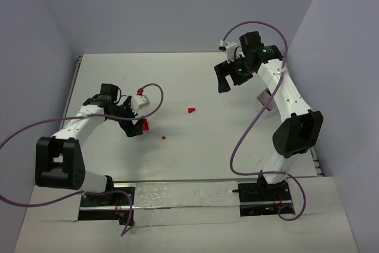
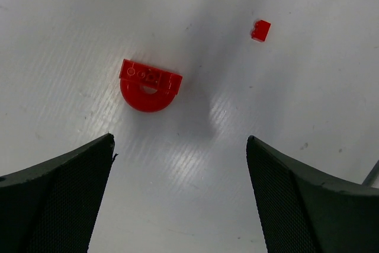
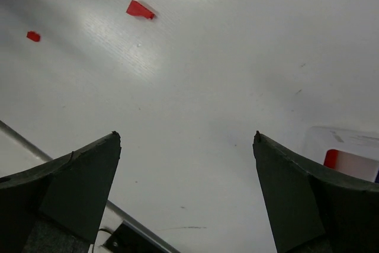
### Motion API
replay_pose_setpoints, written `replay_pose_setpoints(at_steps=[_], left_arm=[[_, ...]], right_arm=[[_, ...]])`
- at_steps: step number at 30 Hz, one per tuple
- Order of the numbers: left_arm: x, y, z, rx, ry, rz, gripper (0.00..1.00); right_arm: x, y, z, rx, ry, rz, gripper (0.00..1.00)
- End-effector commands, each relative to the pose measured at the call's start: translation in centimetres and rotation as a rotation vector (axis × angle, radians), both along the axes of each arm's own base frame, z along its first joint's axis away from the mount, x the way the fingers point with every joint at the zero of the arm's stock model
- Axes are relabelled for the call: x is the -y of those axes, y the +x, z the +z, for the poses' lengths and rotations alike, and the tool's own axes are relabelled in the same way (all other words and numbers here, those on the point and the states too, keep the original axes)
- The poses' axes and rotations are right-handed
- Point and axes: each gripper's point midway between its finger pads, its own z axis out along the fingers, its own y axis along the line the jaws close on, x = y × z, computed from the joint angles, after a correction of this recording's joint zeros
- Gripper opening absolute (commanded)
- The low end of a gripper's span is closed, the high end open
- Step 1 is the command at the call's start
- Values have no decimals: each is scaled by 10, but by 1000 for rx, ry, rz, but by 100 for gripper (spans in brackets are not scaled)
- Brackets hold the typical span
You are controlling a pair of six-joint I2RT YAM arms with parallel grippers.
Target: Sort the legos into containers by color
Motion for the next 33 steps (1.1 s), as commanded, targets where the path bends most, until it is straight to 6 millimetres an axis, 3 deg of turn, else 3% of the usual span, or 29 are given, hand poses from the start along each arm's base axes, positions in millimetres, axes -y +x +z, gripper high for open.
replay_pose_setpoints(at_steps=[1,8,15,23,33], left_arm=[[16,14,-3,141,-36,-247,97],[23,34,-23,157,-41,-369,95],[30,49,-35,140,-58,-357,90],[38,47,-47,131,-28,-368,83],[43,43,-59,117,31,-403,66]], right_arm=[[-17,-3,8,5,92,6,100],[-19,-9,8,-4,106,10,100],[-16,-13,2,-13,94,8,100],[-20,-12,3,-20,113,6,100],[-18,-14,-1,-34,103,11,100]])
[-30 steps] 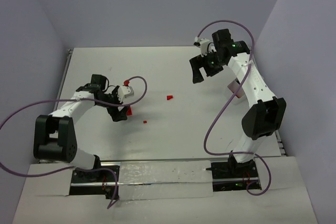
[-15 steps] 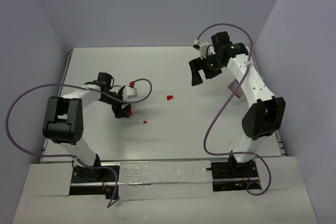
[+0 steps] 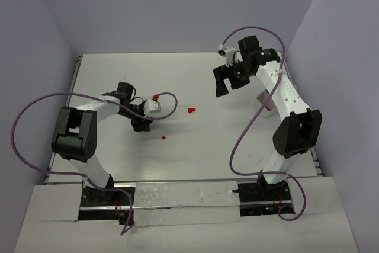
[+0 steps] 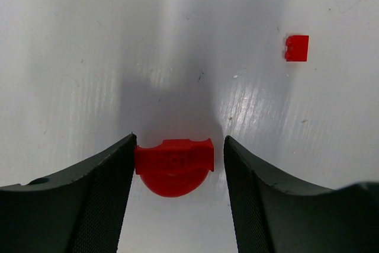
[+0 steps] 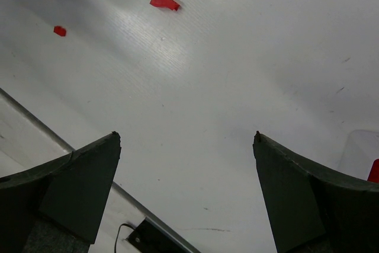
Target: Sort the legos into containers by color
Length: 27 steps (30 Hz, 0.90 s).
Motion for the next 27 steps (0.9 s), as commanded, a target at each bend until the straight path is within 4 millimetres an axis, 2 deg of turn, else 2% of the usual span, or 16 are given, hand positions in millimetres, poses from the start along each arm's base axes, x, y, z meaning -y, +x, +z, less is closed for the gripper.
replay_pose_setpoints(at_steps=[1,3,7,14,17,21,27], left_arm=[[6,8,-1,34,12,-26,65],[6,8,-3,32,24,-28,62],[3,9,-4,34,47,-22,71],[-5,13,-5,34,94,17,72],[-6,12,-6,36,98,20,67],[-6,13,-2,33,98,22,50],[-1,15,12,40,76,9,34]], right_arm=[[-5,1,18,62,23,14,100],[-4,0,17,60,20,15,100],[-5,-1,16,51,23,24,100],[-6,-2,14,52,26,23,100],[-6,-3,14,50,27,23,100],[-8,-2,15,52,36,21,100],[-19,-7,17,29,94,31,100]])
